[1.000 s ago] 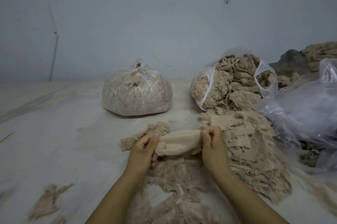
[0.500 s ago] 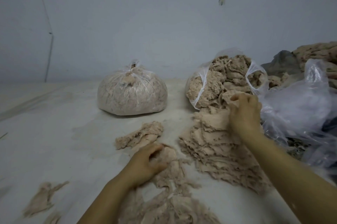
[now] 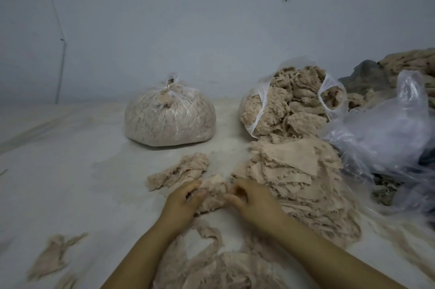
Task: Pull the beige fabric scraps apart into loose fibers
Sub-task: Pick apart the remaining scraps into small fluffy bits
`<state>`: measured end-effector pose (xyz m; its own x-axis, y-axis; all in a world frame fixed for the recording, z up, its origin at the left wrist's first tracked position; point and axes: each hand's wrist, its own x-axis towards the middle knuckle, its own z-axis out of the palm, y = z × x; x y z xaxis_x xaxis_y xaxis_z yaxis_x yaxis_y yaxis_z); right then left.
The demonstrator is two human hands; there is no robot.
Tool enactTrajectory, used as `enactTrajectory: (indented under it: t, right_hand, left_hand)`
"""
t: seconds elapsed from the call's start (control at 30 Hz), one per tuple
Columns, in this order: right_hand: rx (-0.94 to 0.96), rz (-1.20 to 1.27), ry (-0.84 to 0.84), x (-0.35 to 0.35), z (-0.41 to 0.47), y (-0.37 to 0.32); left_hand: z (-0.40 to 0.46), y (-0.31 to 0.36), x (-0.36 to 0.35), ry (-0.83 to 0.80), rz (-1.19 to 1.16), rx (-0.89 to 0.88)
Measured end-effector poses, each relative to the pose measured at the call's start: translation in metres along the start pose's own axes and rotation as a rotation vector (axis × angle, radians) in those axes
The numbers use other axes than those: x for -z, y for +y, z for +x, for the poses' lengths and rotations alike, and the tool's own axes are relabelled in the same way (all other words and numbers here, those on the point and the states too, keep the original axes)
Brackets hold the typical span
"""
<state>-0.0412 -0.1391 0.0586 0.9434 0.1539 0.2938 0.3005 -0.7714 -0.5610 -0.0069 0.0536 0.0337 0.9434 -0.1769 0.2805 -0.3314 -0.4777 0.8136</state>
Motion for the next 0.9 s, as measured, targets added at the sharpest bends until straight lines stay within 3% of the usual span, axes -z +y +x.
enactTrajectory:
  t: [0.07, 0.13, 0.2, 0.33, 0.47, 0.57, 0.67, 0.77, 0.83, 0.9]
  right_hand:
    - [-0.100, 0.088, -0.018, -0.008, 0.007, -0.003]
    - [-0.259, 0.344, -0.060, -0.021, 0.013, -0.004]
    - [-0.332, 0.569, 0.009, -0.030, 0.016, -0.005]
    - [-0.303, 0.640, 0.331, -0.031, 0.017, 0.004]
    - [-0.227, 0.855, 0.398, -0.028, 0.012, 0.005]
    - [-0.208, 0.848, 0.353, -0.031, 0.009, 0.003]
    - [-0.169, 0.777, 0.280, -0.033, 0.006, 0.000]
    - [-0.042, 0.740, 0.172, -0.032, 0.003, -0.005]
    - [-0.055, 0.768, 0.201, -0.032, 0.003, -0.005]
    - [-0.132, 0.808, 0.285, -0.032, 0.004, -0.002]
  left_hand:
    - [-0.001, 0.003, 0.001, -0.007, -0.053, -0.034]
    - [-0.003, 0.005, 0.001, -0.045, -0.134, -0.060]
    - [-0.004, 0.003, 0.004, -0.115, -0.133, -0.048]
    - [0.001, -0.014, 0.008, -0.177, 0.223, -0.063]
    - [0.006, -0.024, 0.005, -0.124, 0.354, -0.072]
    - [0.004, -0.025, 0.003, -0.094, 0.291, -0.148]
    - [0.001, -0.009, 0.003, 0.049, 0.095, -0.200]
    - [0.000, 0.006, 0.000, -0.023, -0.064, -0.156]
    - [0.000, 0.009, -0.002, -0.075, 0.026, -0.154]
    - [0.001, 0.009, -0.003, 0.013, 0.014, -0.114]
